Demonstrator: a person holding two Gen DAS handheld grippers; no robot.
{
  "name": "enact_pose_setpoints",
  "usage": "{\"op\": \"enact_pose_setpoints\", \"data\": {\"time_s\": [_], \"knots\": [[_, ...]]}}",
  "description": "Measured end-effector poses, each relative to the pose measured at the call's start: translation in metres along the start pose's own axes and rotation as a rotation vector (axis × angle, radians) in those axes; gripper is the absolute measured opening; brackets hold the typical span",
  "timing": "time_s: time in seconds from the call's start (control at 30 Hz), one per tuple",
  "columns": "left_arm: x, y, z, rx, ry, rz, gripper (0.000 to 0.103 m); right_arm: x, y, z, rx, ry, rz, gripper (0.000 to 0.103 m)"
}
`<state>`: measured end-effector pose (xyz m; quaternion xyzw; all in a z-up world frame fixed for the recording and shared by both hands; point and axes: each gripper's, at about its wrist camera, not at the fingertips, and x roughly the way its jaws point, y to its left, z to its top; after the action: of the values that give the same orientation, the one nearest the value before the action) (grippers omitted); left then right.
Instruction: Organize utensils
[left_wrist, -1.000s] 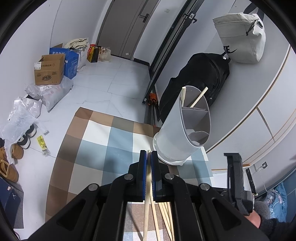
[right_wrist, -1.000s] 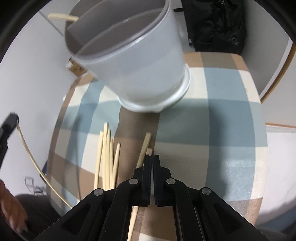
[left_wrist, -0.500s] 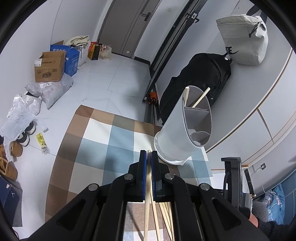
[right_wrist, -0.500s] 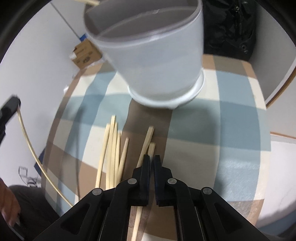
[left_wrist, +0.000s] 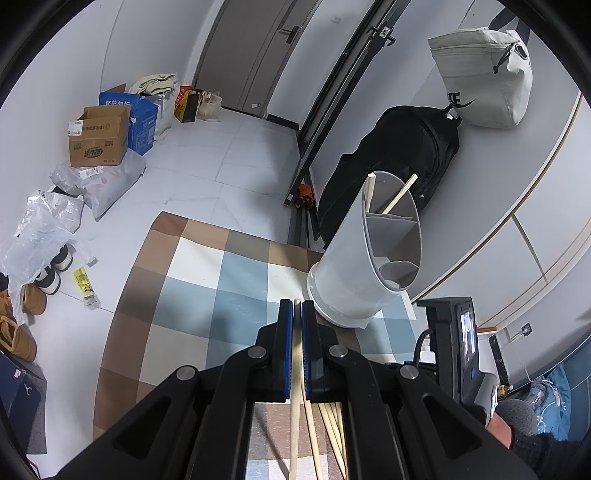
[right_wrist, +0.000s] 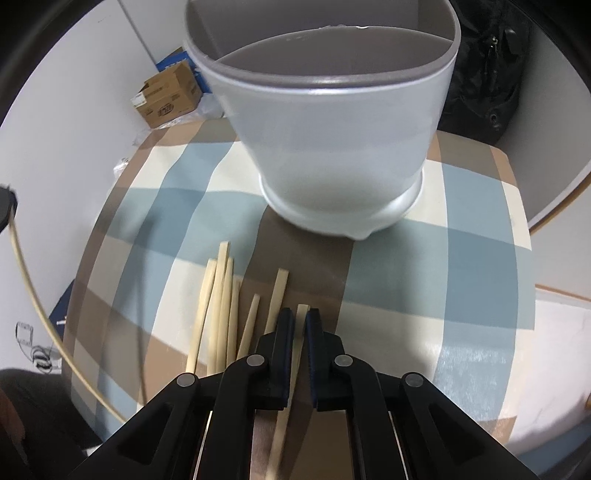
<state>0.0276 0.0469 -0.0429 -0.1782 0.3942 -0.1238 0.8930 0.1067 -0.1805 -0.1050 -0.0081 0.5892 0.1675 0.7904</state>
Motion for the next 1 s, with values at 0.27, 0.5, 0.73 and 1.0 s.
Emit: {"op": "enact_pose_setpoints", "data": {"time_s": [0.27, 0.5, 0.73, 1.0], "knots": [[-0.011, -0.003, 0.003, 0.015, -0.024, -0.02, 0.0, -0.037, -0.02, -0.01, 0.075, -0.121, 0.106, 0.005], [-0.022, -0.018, 0.008, 0.045, -0.038, -0.013, 0.0, -0.103, -0.028, -0.014, 0.065, -0.324, 0.18, 0.005], [-0.047, -0.046, 0.022, 0.114, -0.065, -0.04, 0.0, -0.159, -0.02, -0.018, -0.034, -0.502, 0.194, 0.005], [-0.059, -0.076, 0.044, 0.176, -0.076, -0.069, 0.0, -0.188, -0.018, -0.014, -0.064, -0.609, 0.22, 0.004]]}}
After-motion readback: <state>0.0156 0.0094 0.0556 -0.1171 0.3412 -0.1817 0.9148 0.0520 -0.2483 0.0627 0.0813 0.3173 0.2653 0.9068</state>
